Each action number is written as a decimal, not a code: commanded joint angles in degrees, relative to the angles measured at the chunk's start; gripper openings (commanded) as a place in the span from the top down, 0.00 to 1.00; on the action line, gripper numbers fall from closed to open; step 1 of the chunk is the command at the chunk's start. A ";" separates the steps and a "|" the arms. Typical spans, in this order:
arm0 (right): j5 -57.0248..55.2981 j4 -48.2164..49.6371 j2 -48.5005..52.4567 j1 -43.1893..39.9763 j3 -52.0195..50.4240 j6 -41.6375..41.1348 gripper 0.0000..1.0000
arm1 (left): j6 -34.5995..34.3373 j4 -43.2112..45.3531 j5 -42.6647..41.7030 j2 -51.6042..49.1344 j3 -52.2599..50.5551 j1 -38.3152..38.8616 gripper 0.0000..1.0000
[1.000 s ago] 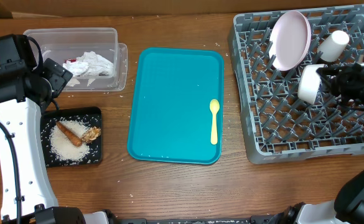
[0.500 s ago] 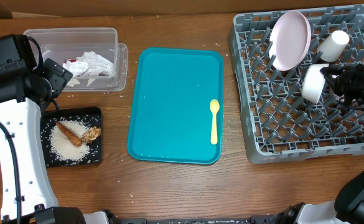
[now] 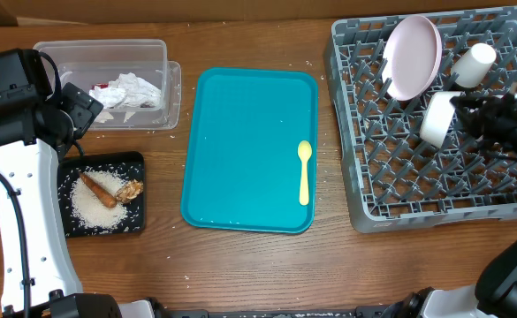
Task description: Sort waste into correct bins and load items into the dishwasher
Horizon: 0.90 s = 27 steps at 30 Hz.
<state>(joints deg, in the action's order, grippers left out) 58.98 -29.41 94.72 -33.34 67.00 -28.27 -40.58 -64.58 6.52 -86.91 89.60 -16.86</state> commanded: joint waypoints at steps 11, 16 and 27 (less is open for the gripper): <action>-0.83 4.52 1.88 -3.48 0.66 -3.52 0.96 | -1.03 0.09 0.96 -0.35 0.13 0.04 0.00; -1.09 2.58 0.44 -4.92 2.62 -2.82 0.90 | -1.01 0.09 0.96 -0.35 0.13 0.04 0.00; -29.16 -21.27 -1.07 -5.03 17.73 3.23 0.79 | -1.03 0.09 0.96 -0.35 0.13 0.04 0.00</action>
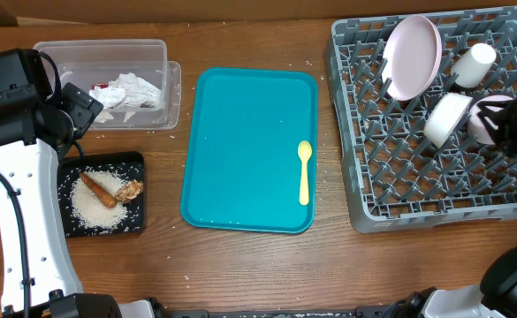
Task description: Sort waste into correct bins and load items into the dishwasher
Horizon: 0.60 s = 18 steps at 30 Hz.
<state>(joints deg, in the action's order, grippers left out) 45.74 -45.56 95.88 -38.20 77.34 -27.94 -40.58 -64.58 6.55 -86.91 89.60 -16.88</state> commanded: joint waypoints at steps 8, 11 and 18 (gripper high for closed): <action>-21.11 -15.52 -2.34 0.92 17.11 5.18 0.82 | -1.01 0.09 0.94 -0.35 0.13 0.07 0.00; -21.97 -15.58 -2.32 4.46 17.14 6.45 0.80 | -1.01 0.09 0.94 -0.35 0.13 0.07 0.00; -35.26 -13.84 -2.32 18.40 17.11 8.72 0.73 | -1.01 0.09 0.94 -0.35 0.13 0.07 0.00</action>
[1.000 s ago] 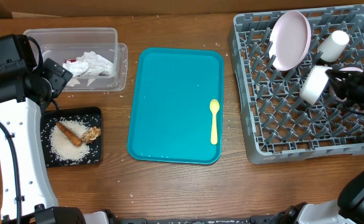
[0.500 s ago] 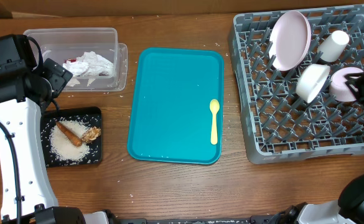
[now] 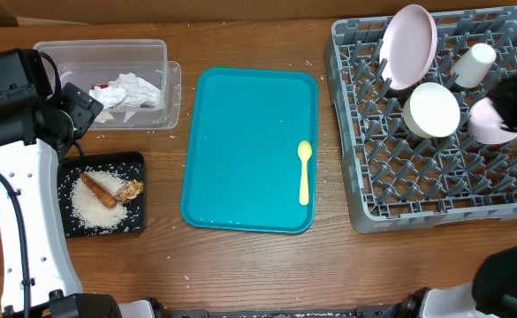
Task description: Sort waste into correct bins and load items into the dishwasher
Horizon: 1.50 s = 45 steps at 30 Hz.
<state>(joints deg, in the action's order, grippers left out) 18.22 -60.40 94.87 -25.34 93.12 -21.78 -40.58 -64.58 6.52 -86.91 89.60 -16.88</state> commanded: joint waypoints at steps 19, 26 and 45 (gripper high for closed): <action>-26.14 3.15 11.96 23.78 1.33 4.24 0.51 | -1.01 0.09 0.96 -0.35 0.13 0.07 0.00; -26.16 3.08 13.57 23.78 1.01 4.20 0.61 | -1.01 0.09 0.96 -0.35 0.13 0.07 0.00; -9.22 -7.89 7.02 16.22 11.41 0.15 0.96 | -1.01 0.09 0.96 -0.35 0.13 0.07 0.00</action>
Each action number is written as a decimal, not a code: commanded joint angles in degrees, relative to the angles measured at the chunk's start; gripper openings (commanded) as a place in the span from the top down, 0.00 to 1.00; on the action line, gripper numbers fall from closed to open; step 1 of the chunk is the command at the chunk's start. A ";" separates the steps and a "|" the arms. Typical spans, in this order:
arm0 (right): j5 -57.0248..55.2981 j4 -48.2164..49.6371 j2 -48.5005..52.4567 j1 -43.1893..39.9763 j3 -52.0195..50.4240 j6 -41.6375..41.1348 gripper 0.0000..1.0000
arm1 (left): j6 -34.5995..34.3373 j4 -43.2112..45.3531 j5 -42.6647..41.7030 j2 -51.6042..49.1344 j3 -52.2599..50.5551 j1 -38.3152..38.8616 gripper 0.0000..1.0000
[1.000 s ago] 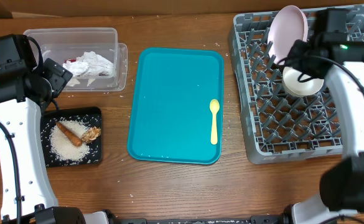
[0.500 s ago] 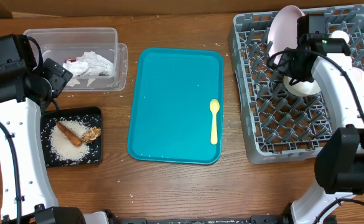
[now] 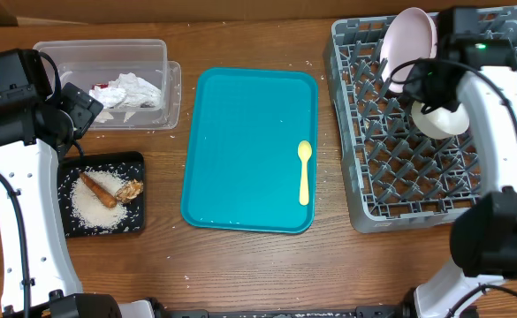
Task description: Sort waste into correct bins and load items into the dishwasher
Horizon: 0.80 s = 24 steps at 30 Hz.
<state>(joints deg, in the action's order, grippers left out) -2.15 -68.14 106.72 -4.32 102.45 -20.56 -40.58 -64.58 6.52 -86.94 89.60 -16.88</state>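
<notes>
A yellow spoon [image 3: 304,172] lies on the right side of the teal tray [image 3: 231,150]. The grey dish rack [image 3: 386,181] holds a pink plate [image 3: 410,35] on edge and a white bowl [image 3: 437,119]. My right gripper [image 3: 413,81] reaches over the rack between plate and bowl; its jaws are not clear. Its white arm hides the rack's right part. My left gripper [image 3: 86,106] hangs by the clear bin [image 3: 156,53] of crumpled paper [image 3: 133,90]; its fingers are hard to make out.
A black tray [image 3: 134,163] with rice and food scraps [image 3: 108,190] sits at front left, below the bin. The left arm's white link runs down the left edge. Bare wood lies along the front edge.
My right arm was at the rack's far right edge; it now spans the rack, with the gripper near the pink plate and white bowl. It now covers the pink bowl and small cup. The left arm is unchanged.
At first my right gripper was low over the rack's right side beside the white bowl. Then a pink bowl showed there next to it. Later the gripper sat at the frame's edge with the pink bowl left in the rack. Now it reaches across toward the plate.
</notes>
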 commanded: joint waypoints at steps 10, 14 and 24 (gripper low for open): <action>59.56 12.83 -4.81 -24.46 -10.25 3.06 0.96 | -1.01 0.09 0.96 -0.33 0.13 0.07 0.00; 68.65 18.84 -4.81 -27.08 -16.59 2.71 0.96 | -1.01 0.09 0.96 -0.33 0.13 0.07 0.00; 68.67 20.65 -4.81 -29.92 -23.56 1.38 0.96 | -1.01 0.09 0.96 -0.33 0.13 0.07 0.00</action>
<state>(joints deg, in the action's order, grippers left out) 64.66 -47.66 102.78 -32.86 79.33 -18.46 -40.58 -64.55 6.52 -86.94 89.60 -16.86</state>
